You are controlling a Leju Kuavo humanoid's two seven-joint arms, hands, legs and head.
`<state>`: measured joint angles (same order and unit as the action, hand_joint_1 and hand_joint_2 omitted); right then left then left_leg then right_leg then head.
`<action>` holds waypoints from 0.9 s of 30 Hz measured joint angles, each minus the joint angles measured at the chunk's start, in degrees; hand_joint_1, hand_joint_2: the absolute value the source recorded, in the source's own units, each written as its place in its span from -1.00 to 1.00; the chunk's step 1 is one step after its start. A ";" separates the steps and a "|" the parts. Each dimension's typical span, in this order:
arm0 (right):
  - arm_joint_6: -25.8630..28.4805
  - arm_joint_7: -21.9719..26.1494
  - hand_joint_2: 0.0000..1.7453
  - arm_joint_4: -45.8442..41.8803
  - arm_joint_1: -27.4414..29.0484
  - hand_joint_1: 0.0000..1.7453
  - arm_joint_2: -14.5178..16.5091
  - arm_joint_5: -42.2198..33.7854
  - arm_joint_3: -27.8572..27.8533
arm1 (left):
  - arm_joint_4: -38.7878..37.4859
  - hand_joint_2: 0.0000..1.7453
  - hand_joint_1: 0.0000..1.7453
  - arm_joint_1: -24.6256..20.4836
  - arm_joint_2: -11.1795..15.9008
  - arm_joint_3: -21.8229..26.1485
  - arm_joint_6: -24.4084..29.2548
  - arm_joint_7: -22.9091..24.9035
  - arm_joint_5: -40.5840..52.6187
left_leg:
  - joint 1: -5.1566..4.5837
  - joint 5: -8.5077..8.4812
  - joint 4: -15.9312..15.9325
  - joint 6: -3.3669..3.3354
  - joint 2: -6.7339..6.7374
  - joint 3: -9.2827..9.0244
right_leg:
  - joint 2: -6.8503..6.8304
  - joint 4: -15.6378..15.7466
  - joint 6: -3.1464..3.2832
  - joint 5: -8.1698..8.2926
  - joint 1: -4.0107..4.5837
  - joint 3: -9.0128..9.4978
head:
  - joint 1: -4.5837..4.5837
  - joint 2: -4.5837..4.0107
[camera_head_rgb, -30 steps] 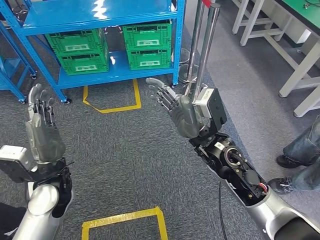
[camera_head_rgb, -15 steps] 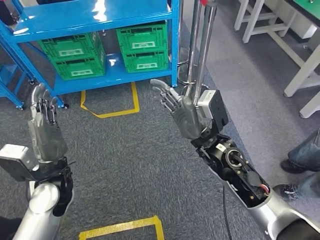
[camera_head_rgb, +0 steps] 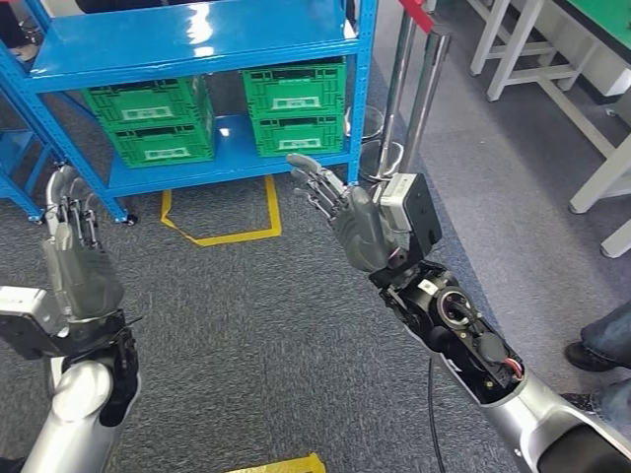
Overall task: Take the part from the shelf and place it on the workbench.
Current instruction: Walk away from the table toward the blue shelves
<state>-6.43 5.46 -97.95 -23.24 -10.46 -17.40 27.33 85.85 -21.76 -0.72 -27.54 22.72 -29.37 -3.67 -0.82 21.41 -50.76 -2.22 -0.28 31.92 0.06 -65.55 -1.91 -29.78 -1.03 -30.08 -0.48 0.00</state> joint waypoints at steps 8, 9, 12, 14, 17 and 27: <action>-0.09 0.01 -1.00 0.80 0.30 -1.00 0.01 -0.01 0.07 | -0.77 -1.00 -1.00 0.36 0.01 -0.01 0.08 -0.02 -0.16 | 0.04 7.43 -0.34 0.63 -0.94 -8.70 | -0.12 8.90 -0.38 7.72 0.04 -7.52 | -1.40 -0.01; -0.09 0.01 -1.00 0.87 0.28 -1.00 0.01 -0.01 0.07 | -0.87 -1.00 -1.00 0.33 -0.03 -0.01 0.08 -0.02 -0.17 | 0.11 8.27 -0.39 0.96 -1.01 -9.49 | -0.12 10.57 0.18 10.04 0.34 -7.07 | -1.27 -0.01; -0.10 0.13 -1.00 0.80 -0.51 -1.00 0.01 -0.01 -0.03 | -0.94 -1.00 -1.00 0.00 -0.20 -0.02 0.09 -0.05 -0.15 | 0.41 7.90 -4.61 2.06 -0.99 -9.12 | -0.03 11.10 2.07 9.08 0.84 -4.95 | -0.94 0.00; -0.15 0.23 -1.00 0.74 -1.11 -1.00 -0.01 0.00 -0.10 | -0.97 -1.00 -1.00 -0.30 -0.22 -0.02 0.10 -0.10 -0.14 | 0.62 7.05 -11.86 2.71 -0.76 -4.72 | -0.03 11.34 2.80 8.21 0.60 -3.57 | -0.85 0.00; -0.67 0.34 -1.00 0.80 -0.95 -1.00 0.00 0.10 -0.02 | -1.17 -1.00 -1.00 -0.30 -0.20 -0.02 0.12 -0.16 -0.19 | 1.21 11.35 -20.13 3.54 -0.50 3.89 | 0.05 11.47 2.99 6.45 0.20 -1.95 | -0.32 0.00; -1.14 0.47 -1.00 0.75 -0.93 -1.00 0.01 0.57 -0.24 | -1.39 -1.00 -1.00 -0.46 -0.36 -0.04 0.14 -0.40 -0.31 | 2.49 2.30 -3.02 3.04 1.23 3.58 | -0.32 11.68 -0.94 1.21 -0.81 4.74 | 0.52 0.00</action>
<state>-7.57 5.93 -97.20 -24.18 -10.45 -16.82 27.09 84.46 -22.22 -1.08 -27.58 22.86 -29.77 -3.98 1.67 23.70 -53.78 0.82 0.95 35.49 -0.25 -53.87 -2.85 -28.58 -1.84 -25.33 0.04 0.00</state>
